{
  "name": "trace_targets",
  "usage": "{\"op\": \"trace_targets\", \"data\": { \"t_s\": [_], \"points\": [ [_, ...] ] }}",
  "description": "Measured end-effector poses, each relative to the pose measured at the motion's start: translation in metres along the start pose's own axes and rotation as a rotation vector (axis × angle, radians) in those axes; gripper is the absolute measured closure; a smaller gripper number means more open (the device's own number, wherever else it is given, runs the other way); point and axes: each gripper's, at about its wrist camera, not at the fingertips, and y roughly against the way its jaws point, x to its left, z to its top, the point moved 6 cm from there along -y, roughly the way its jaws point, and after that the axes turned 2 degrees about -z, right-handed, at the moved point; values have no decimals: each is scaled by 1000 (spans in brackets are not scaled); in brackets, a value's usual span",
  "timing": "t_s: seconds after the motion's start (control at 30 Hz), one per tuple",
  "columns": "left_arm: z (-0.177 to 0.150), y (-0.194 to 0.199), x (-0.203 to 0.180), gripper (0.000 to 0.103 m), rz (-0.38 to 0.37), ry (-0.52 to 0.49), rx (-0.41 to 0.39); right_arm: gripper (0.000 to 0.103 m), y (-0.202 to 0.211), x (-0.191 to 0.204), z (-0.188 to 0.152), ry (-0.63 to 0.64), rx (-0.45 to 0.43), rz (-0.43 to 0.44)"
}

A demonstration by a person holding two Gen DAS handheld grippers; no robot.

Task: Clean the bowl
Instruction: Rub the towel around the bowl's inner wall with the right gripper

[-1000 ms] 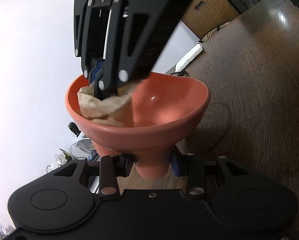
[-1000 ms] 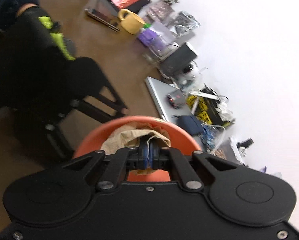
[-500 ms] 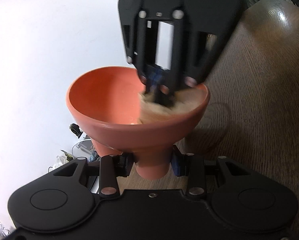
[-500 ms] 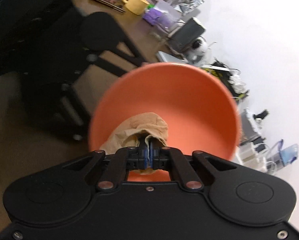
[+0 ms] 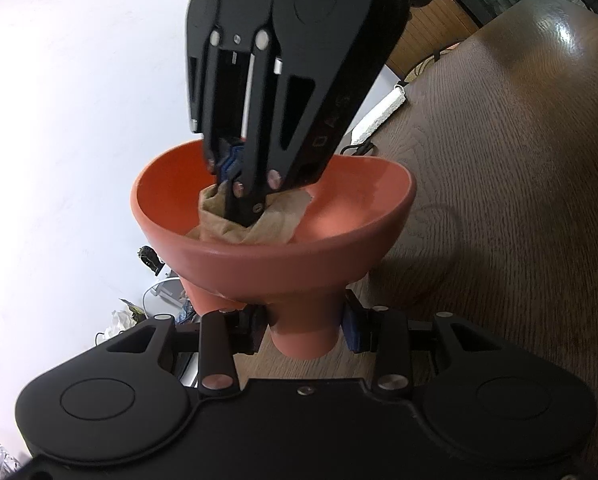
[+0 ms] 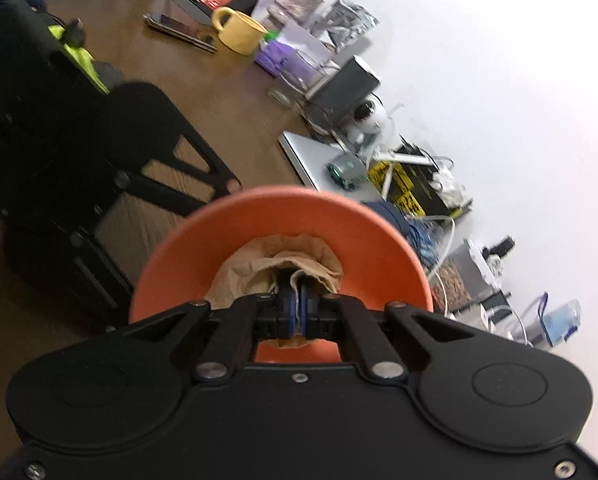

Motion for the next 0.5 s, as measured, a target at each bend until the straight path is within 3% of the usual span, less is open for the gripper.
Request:
{"op": "trace_targets", "data": {
  "t_s": [0.23, 0.4, 0.5],
  "points": [
    [-1, -3, 6, 66, 0, 0, 0, 102, 4, 14, -19, -21, 38, 58],
    [0, 1, 0, 66, -4, 4, 2, 102, 13, 31, -4, 1, -13, 108],
    [-1, 0, 3, 66, -12, 11, 4, 102, 21, 27, 12, 20, -61, 84]
  ]
}}
